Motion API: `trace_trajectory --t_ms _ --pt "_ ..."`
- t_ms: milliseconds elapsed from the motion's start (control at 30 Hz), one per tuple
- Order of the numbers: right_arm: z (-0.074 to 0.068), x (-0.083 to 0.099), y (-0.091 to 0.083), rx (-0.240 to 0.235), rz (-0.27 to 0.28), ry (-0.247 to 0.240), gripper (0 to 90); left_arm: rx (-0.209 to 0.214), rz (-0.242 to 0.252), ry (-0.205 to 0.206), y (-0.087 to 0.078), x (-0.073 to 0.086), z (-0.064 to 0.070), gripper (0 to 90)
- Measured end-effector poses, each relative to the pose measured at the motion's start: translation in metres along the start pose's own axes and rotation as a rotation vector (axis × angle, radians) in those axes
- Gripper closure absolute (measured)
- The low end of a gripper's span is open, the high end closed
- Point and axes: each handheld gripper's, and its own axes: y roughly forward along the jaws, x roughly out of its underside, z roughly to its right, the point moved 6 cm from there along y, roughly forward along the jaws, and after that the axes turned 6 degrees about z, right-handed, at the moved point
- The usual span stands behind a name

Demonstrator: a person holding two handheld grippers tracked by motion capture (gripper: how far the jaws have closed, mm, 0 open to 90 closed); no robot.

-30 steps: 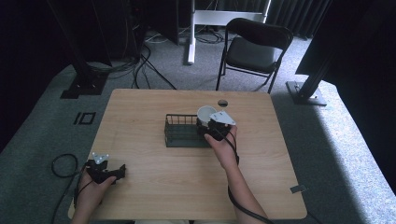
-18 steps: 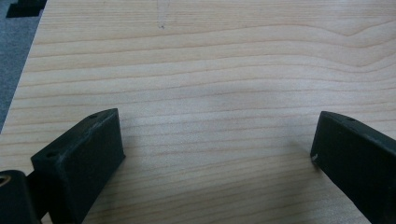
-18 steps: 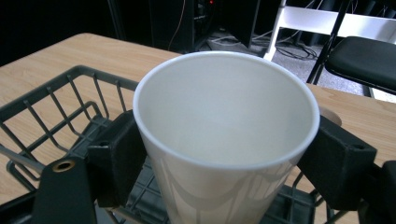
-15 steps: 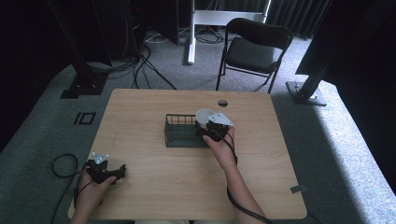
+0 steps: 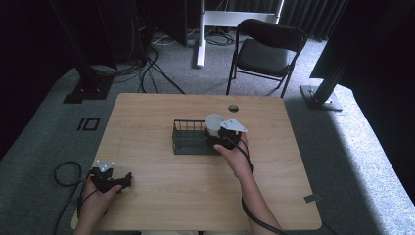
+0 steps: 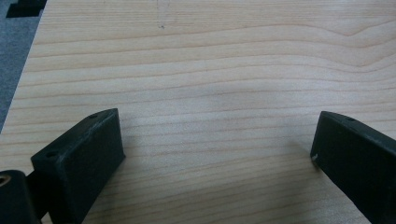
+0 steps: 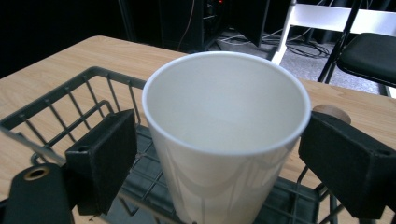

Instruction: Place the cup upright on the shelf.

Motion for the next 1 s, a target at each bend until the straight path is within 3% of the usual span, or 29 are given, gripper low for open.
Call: trace_trajectory --t_ms 233,467,1000 --pt "0.005 0.001 -0.013 -0.012 0.007 -0.027 11.5 0.000 0.000 0.000 0.000 0.000 0.000 2.8" --pt "0.012 0.008 -0.025 -0.008 0.011 -0.008 11.5 0.000 0.000 0.000 0.000 0.000 0.000 2.8" --pt "0.027 0.024 -0.052 -0.013 0.015 -0.014 11.5 -0.001 -0.001 0.000 0.000 0.000 0.000 2.8"
